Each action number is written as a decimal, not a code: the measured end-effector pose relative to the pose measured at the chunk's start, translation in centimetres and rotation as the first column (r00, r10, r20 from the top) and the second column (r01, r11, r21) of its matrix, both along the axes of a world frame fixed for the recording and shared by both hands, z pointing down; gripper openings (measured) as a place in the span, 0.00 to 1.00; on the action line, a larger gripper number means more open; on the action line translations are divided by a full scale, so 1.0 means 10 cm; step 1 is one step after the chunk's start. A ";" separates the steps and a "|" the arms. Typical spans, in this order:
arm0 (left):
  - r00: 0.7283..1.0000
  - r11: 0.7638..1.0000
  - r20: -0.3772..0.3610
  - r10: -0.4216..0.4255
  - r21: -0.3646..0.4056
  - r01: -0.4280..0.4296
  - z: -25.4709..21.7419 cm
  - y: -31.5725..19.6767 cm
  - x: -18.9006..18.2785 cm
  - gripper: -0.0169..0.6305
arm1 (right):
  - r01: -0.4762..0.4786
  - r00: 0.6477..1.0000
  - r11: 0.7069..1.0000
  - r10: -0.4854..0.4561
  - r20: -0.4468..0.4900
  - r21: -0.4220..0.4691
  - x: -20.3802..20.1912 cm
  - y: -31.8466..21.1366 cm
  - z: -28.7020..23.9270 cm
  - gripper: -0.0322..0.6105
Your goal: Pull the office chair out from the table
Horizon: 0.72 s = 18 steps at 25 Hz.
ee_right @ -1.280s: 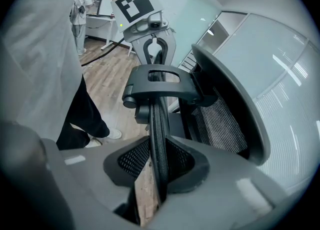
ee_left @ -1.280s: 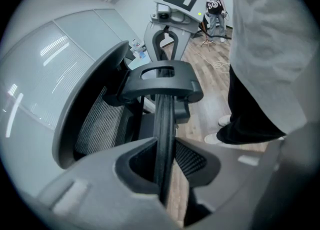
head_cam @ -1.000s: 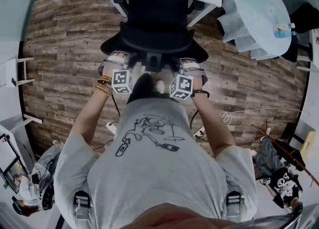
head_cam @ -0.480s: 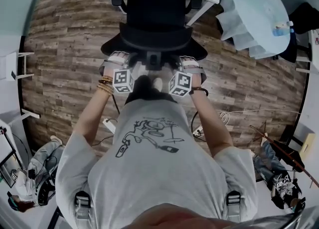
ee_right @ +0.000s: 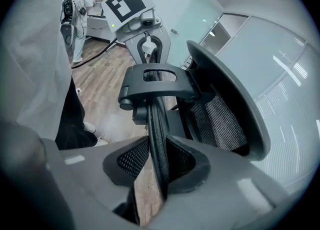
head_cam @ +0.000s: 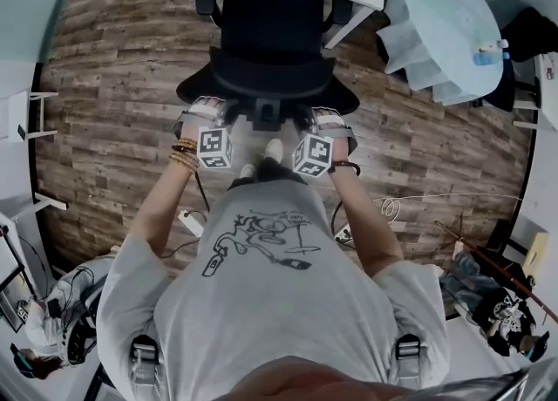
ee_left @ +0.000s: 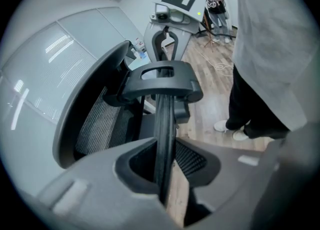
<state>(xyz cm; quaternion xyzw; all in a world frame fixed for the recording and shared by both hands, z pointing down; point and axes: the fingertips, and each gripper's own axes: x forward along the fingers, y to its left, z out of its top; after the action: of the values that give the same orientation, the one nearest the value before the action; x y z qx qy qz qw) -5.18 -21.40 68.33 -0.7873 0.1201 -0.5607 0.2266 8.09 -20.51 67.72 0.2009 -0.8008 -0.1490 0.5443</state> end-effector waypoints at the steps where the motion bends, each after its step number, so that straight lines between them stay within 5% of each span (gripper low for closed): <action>1: 1.000 1.000 -0.001 0.003 0.000 -0.003 0.00 0.02 -0.02 0.18 | -0.004 1.000 1.000 0.004 -0.001 -0.001 -0.02 0.02 0.00 0.22; 18: 1.000 0.999 -0.005 0.021 0.028 -0.021 0.01 0.38 -0.21 0.18 | -0.065 0.998 0.998 0.065 -0.019 0.022 -0.20 0.39 0.00 0.23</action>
<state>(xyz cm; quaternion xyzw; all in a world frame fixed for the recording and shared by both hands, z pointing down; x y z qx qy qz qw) -7.33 -17.62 68.46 -0.7867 0.1200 -0.5545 0.2431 6.08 -16.63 67.73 0.2310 -0.7868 -0.1416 0.5546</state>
